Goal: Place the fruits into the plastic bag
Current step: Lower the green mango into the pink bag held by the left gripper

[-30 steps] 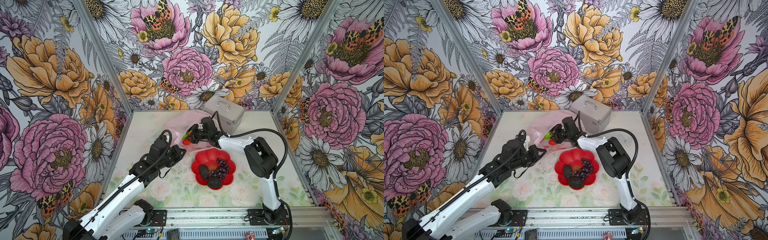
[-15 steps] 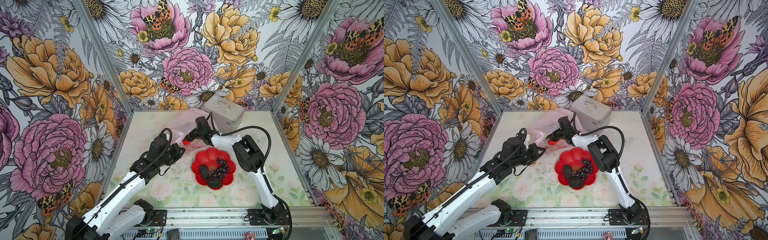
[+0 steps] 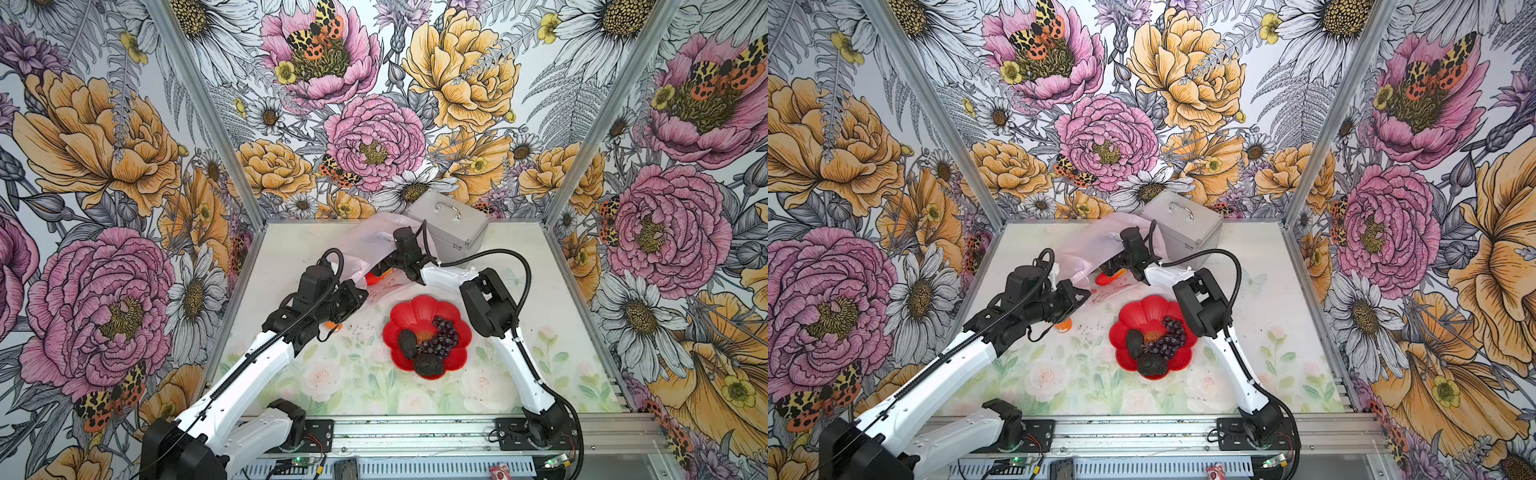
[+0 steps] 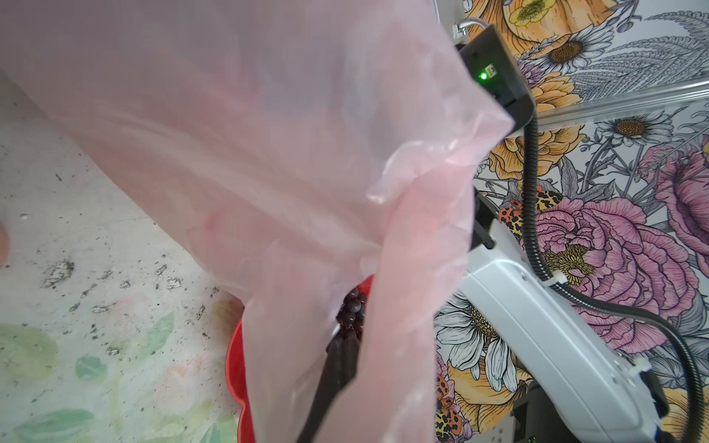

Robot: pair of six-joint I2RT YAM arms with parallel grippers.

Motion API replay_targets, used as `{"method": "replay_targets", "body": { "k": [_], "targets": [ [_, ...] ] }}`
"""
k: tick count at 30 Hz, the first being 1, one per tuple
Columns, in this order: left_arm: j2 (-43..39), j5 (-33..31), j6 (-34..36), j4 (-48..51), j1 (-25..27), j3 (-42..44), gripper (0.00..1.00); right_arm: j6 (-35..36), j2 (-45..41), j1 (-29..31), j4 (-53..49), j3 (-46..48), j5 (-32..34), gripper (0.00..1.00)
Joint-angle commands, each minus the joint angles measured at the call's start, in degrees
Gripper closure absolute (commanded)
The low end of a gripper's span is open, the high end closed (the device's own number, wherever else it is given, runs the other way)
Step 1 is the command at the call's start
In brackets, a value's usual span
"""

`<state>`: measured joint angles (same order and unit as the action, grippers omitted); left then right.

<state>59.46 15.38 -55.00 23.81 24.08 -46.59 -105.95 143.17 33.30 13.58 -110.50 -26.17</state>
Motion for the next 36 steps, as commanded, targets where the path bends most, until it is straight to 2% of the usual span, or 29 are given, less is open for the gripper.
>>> {"method": "replay_targets", "body": {
  "k": [1,9,16,22,28,36],
  "targets": [
    [1.3,1.8,1.6,-0.6,-0.7,-1.8,1.0,-0.1,1.8,-0.8,0.1,-1.8,-0.2,0.0],
    [4.9,2.5,2.0,-1.5,-0.9,-3.6,1.0,0.0,1.2,-1.9,0.1,-0.8,-1.6,0.01],
    [6.9,2.3,1.7,-2.3,-0.8,-4.2,1.0,1.9,-0.4,-2.4,-0.8,-0.2,-7.0,0.01],
    [7.1,2.3,1.7,-2.3,-1.6,-4.3,1.0,5.5,-5.4,-2.6,-1.6,3.7,-11.7,0.01],
    [6.0,2.2,0.7,-2.2,-1.9,-3.5,1.0,12.6,-13.1,-2.6,-5.6,10.9,-15.3,0.01],
    [2.9,0.0,-0.3,-2.7,-1.7,-1.4,1.0,26.0,-24.6,-3.6,-15.9,20.5,-18.6,0.0]
  ]
}}
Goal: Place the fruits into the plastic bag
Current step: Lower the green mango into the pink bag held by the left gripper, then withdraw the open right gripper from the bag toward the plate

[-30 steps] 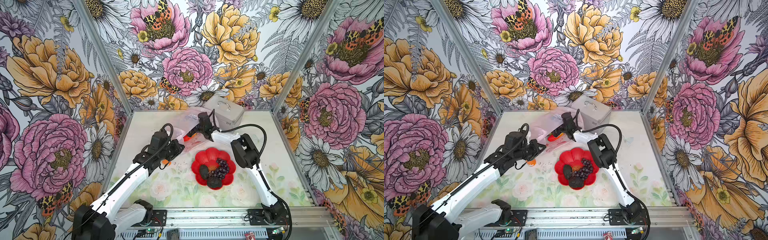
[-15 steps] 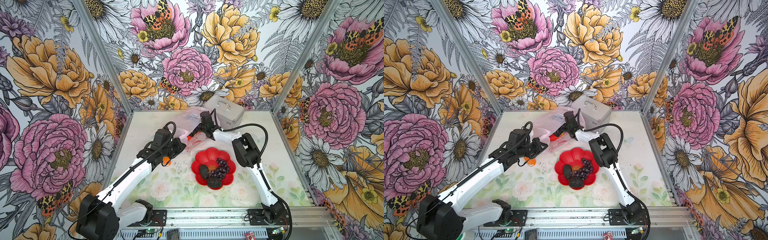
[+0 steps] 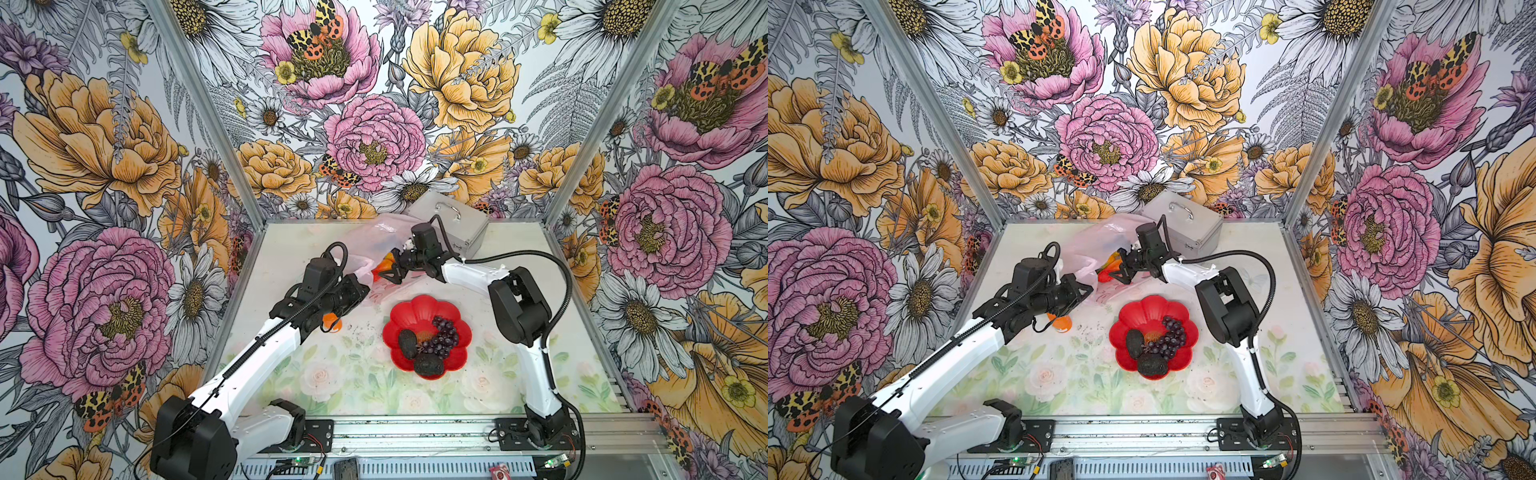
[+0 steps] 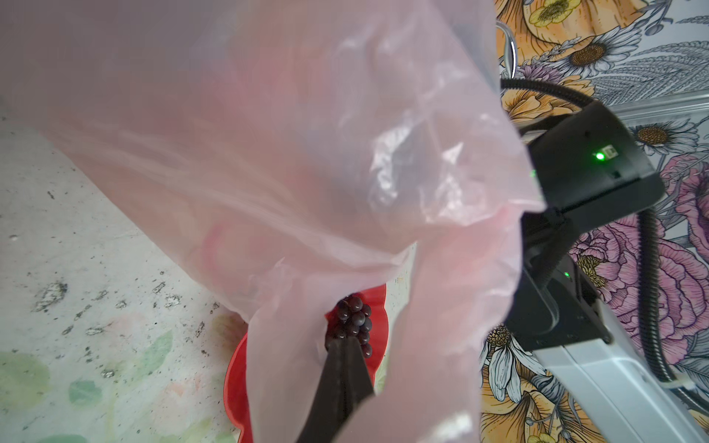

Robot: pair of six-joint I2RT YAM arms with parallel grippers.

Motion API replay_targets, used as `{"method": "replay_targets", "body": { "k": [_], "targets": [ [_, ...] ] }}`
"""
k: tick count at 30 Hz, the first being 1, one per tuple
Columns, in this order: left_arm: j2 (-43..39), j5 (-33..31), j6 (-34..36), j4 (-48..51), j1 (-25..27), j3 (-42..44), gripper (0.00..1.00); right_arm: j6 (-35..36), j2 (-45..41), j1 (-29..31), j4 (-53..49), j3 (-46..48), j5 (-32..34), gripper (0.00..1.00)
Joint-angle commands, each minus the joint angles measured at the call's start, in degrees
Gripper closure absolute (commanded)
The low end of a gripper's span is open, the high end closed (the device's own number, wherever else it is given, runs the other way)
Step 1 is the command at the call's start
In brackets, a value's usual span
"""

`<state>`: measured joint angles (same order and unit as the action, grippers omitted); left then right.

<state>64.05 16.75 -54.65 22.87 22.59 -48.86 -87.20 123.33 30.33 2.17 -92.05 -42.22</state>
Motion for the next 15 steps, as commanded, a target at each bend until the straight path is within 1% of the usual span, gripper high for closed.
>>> {"method": "replay_targets", "body": {
  "k": [1,4,10,13,15],
  "targets": [
    [-2.0,-1.7,-0.8,-1.8,-0.2,0.9,1.0,8.0,-6.1,-0.7,-4.8,3.8,-3.3,0.0],
    [-1.8,-2.2,-1.3,-2.5,-0.1,0.8,1.0,10.8,-10.1,-1.4,-6.7,8.2,-4.8,0.01],
    [0.9,-2.9,-1.5,-3.8,1.2,-0.7,1.0,19.1,-19.4,-3.4,-12.9,14.9,-5.9,0.0],
    [2.2,-3.8,-1.7,-4.6,2.3,-1.3,1.0,24.9,-23.8,-4.4,-18.0,16.6,-5.5,0.01],
    [2.8,-4.3,-2.1,-5.4,3.3,-1.5,1.0,30.5,-26.4,-5.0,-24.2,16.7,-3.7,0.01]
  ]
}}
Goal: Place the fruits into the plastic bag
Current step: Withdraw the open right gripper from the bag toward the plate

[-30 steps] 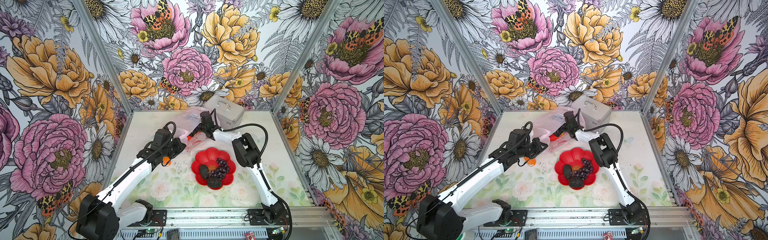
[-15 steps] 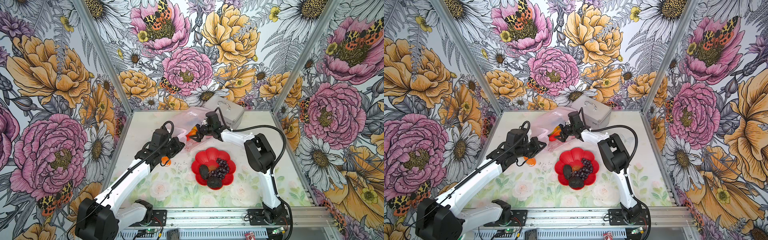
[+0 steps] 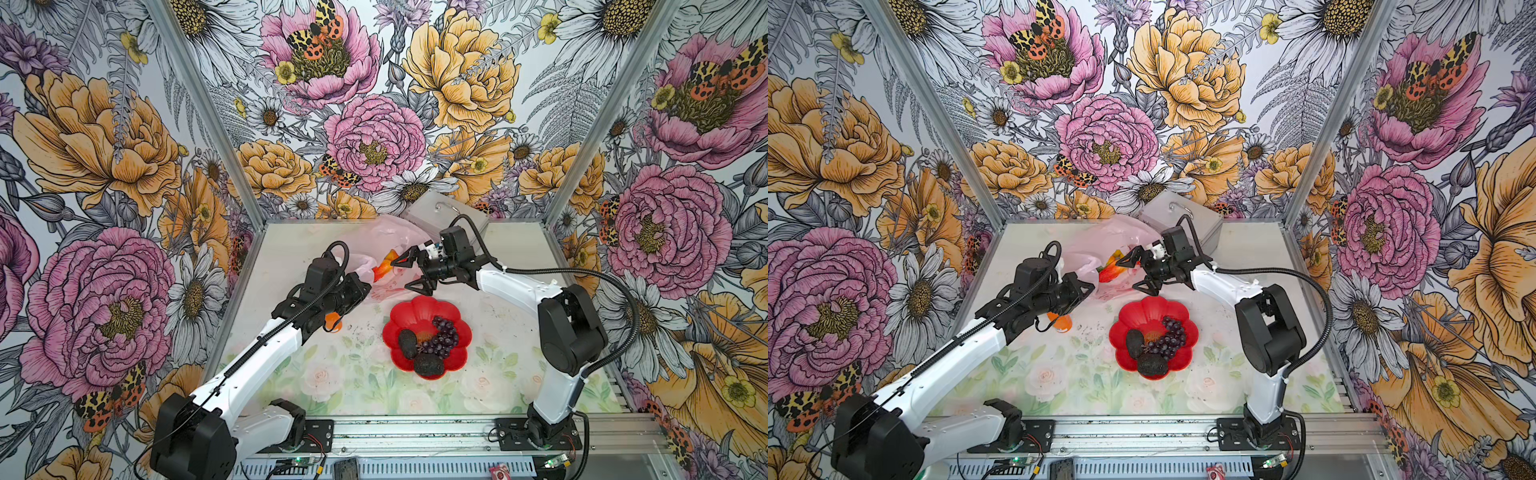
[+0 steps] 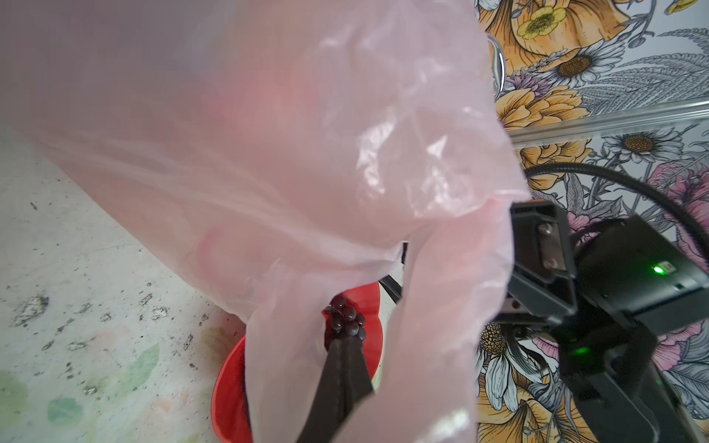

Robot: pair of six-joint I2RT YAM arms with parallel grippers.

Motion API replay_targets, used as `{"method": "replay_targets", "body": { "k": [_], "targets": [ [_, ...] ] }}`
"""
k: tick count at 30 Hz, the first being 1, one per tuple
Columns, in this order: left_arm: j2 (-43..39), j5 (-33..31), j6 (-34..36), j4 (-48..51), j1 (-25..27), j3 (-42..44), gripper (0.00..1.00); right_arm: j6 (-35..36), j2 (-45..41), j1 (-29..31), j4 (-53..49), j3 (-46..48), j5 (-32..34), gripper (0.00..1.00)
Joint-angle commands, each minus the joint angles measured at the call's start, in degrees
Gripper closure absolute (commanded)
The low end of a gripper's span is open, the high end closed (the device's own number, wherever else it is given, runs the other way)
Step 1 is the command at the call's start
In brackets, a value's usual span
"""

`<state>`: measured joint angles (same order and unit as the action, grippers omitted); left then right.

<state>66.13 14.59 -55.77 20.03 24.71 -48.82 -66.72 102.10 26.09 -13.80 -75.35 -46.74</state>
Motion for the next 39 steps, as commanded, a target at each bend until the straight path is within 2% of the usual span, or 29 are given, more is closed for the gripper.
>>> {"method": "replay_targets", "body": {
  "k": [1,6,11,16,25,39],
  "targets": [
    [1.0,-2.4,-1.2,-2.8,1.7,-1.6,1.0,12.6,-6.3,-0.9,-10.9,-0.1,1.7,0.01],
    [2.8,-3.2,-1.4,-3.5,3.7,-2.4,1.0,24.7,-11.2,-0.9,-22.7,0.2,7.2,0.01],
    [3.2,-3.7,-1.7,-3.8,4.6,-2.5,1.0,33.2,-15.0,0.1,-29.5,0.3,12.7,0.01],
    [2.5,-4.3,-1.9,-4.1,5.0,-1.8,1.0,40.4,-16.1,4.0,-34.5,-1.1,18.3,0.0],
    [0.9,-4.4,-2.0,-4.0,5.0,-0.4,1.0,43.3,-11.0,10.0,-36.8,-1.7,22.7,0.01],
    [-4.2,-4.4,-2.5,-2.6,3.9,3.2,1.0,43.1,-1.8,16.0,-37.1,-5.2,27.4,0.12]
  ]
}}
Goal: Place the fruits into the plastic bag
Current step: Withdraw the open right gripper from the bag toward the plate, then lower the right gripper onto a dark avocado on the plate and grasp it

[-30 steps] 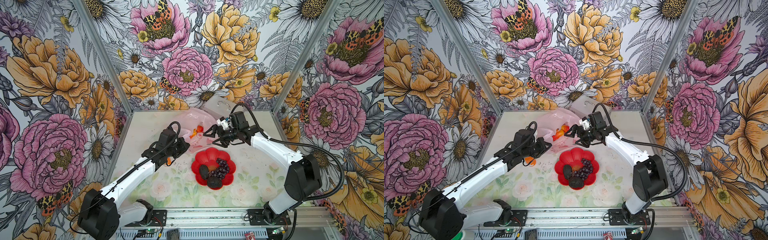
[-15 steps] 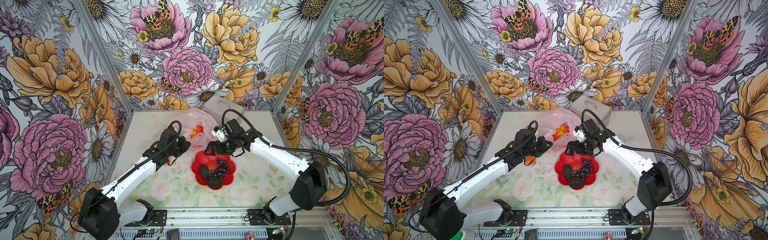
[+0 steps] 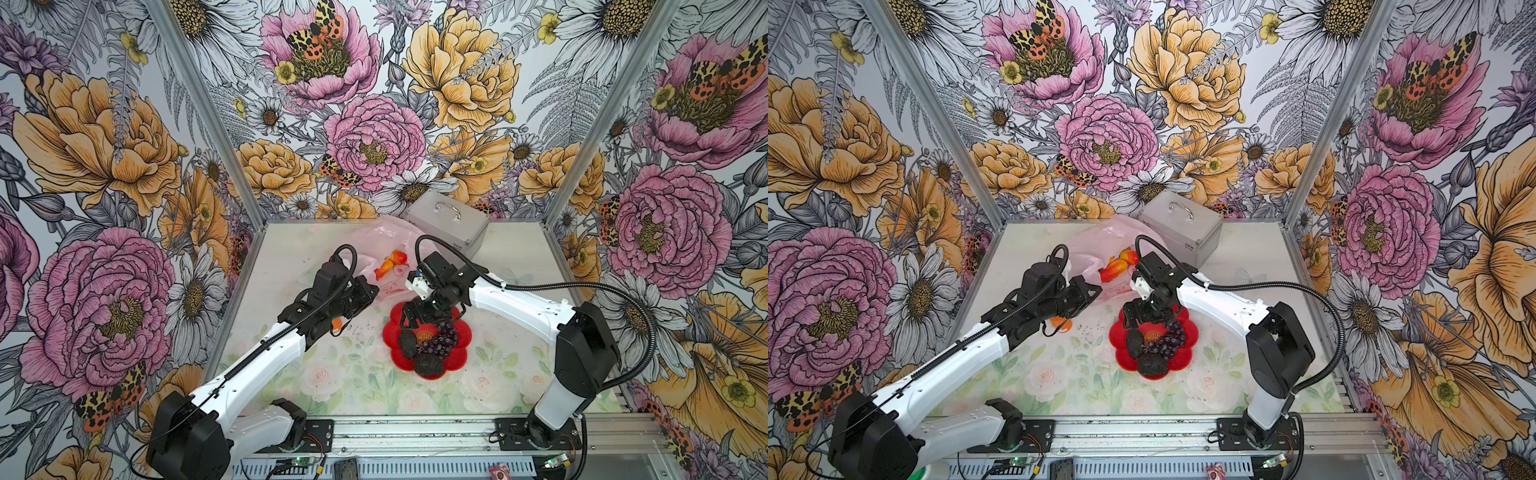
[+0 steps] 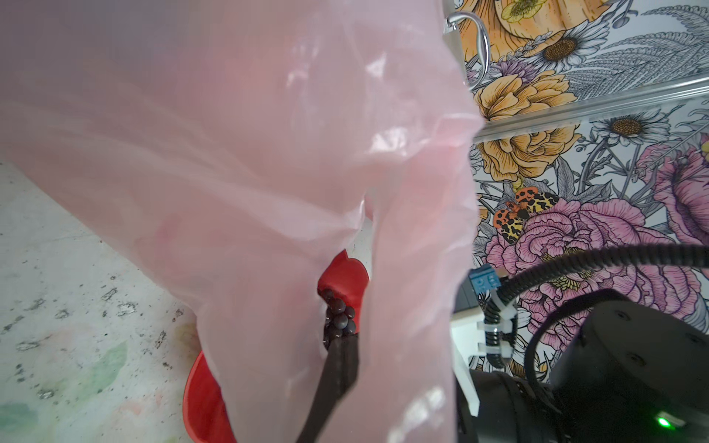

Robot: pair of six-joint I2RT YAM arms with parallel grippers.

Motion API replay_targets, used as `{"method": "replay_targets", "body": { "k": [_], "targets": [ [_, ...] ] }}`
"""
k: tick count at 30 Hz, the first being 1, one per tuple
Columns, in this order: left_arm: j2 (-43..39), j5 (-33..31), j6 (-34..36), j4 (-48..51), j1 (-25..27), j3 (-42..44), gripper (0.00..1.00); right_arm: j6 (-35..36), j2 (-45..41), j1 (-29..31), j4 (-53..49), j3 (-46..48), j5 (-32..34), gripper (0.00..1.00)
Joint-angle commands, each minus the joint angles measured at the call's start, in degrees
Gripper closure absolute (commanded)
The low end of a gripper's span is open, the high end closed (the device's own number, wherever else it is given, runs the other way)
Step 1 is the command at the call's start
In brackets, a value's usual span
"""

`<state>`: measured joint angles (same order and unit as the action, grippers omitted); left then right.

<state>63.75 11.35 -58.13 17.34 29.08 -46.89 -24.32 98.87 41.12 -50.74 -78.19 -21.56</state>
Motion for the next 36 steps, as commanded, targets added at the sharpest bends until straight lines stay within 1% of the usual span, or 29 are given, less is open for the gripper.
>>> {"method": "replay_targets", "body": {
  "k": [1,11,22,24,26,36],
  "targets": [
    [-2.2,-1.2,-0.2,0.1,-0.5,1.6,1.0,0.7,2.0,1.3,-0.2,-2.6,2.4,0.13],
    [-5.2,-1.2,-1.0,0.3,-1.2,4.3,1.0,0.4,7.2,3.8,-0.4,-2.9,4.7,0.17],
    [-7.6,-1.5,-2.1,0.4,-1.3,6.6,1.0,-0.1,11.3,4.0,-0.3,-2.8,5.6,0.2],
    [-7.9,-1.5,-2.1,0.4,-1.3,6.9,1.0,-0.2,11.9,4.0,-0.3,-2.8,5.6,0.21],
    [-8.0,-1.5,-2.3,0.4,-1.4,7.2,1.0,-0.2,12.5,5.6,-0.2,-2.8,5.7,0.21],
    [-7.9,-1.5,-2.3,0.3,-1.5,7.3,1.0,-0.5,14.0,5.8,-0.2,-2.9,5.7,0.27]
  ]
}}
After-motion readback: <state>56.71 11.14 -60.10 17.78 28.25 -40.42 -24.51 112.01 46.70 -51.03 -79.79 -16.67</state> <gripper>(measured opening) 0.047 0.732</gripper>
